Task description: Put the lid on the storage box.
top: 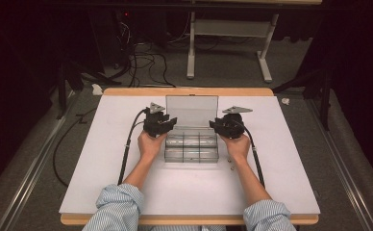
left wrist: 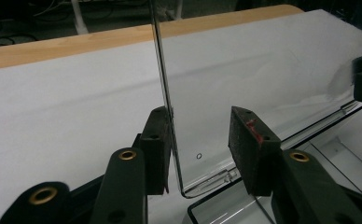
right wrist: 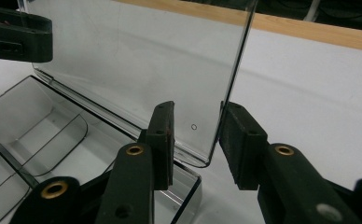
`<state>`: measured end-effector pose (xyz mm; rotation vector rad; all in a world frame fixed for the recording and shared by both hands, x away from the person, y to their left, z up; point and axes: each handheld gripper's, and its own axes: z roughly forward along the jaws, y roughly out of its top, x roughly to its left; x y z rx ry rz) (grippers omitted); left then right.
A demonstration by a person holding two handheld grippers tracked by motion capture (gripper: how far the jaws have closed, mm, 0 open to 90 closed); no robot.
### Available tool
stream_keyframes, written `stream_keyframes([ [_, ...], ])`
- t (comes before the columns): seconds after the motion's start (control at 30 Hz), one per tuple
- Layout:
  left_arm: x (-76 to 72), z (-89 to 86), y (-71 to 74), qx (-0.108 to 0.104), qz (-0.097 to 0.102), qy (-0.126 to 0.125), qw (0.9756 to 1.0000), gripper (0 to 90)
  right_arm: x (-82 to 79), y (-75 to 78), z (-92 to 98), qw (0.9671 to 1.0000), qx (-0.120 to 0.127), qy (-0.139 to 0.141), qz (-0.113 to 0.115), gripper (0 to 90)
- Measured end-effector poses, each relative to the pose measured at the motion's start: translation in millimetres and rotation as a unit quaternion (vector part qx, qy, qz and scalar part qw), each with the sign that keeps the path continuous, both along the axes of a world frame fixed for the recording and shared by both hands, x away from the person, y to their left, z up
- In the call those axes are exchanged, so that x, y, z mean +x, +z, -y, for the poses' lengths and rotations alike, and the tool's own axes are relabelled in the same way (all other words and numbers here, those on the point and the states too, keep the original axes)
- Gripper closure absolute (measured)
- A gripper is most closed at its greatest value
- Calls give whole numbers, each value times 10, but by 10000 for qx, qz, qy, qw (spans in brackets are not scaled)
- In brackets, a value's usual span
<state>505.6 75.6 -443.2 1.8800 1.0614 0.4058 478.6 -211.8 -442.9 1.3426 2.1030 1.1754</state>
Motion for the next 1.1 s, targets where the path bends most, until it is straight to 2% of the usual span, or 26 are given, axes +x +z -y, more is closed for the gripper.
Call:
stream_keyframes([
  [0.3, 14, 5, -32, 27, -101, -10, 9999, 586, 16, -34, -7, 9999, -77, -7, -70, 666],
  [1.1, 15, 31, -76, 136, -222, -38, 9997, 540, 21, -51, 15, 9998, -23, 5, -182, 652],
])
